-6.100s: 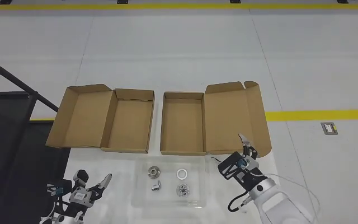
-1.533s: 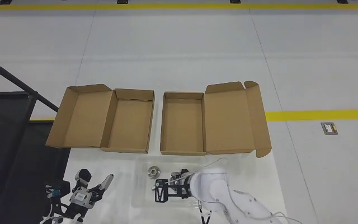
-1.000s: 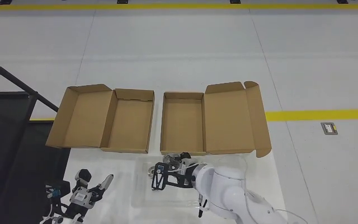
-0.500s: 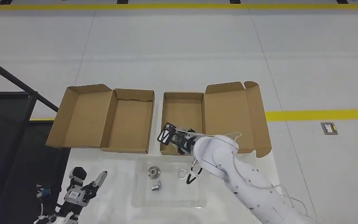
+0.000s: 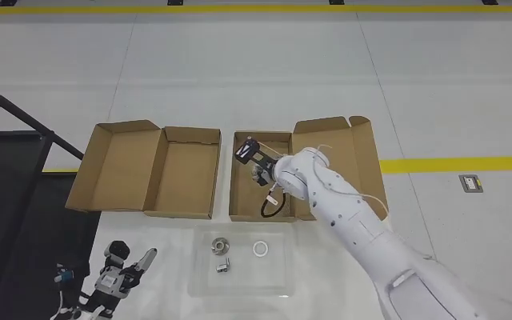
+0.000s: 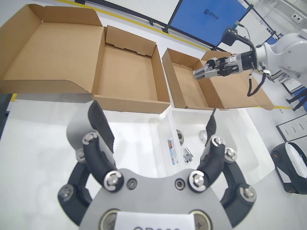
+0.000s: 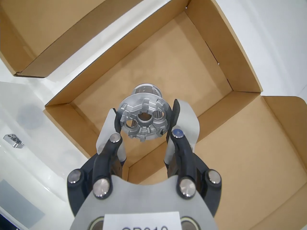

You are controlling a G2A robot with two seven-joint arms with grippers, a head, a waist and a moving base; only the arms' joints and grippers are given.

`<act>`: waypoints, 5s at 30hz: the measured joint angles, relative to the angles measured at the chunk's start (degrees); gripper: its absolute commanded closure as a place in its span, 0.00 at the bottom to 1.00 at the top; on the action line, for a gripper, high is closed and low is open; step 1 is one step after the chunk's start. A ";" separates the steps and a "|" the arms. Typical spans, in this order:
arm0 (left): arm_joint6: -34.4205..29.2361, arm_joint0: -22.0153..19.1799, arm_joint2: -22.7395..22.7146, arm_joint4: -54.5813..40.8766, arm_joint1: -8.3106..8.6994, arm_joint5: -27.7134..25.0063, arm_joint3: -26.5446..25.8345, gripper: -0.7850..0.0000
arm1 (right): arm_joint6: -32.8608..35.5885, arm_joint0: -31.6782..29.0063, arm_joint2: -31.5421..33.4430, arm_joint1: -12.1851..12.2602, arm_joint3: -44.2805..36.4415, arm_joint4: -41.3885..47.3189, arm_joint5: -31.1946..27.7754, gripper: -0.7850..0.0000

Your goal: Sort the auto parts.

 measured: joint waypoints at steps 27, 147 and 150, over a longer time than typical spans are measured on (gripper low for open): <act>0.12 1.21 2.76 2.20 -0.36 -0.37 -0.57 0.00 | -4.79 6.81 -4.30 -10.31 24.18 4.65 -0.04 0.96; -3.02 -1.87 1.72 2.93 -0.62 2.06 1.64 0.00 | 23.35 -32.48 7.50 4.13 -32.95 -11.94 9.46 0.25; -3.02 -1.87 1.72 2.93 -0.62 2.06 1.64 0.00 | 21.69 -31.46 7.00 3.55 -30.27 -11.51 9.73 0.29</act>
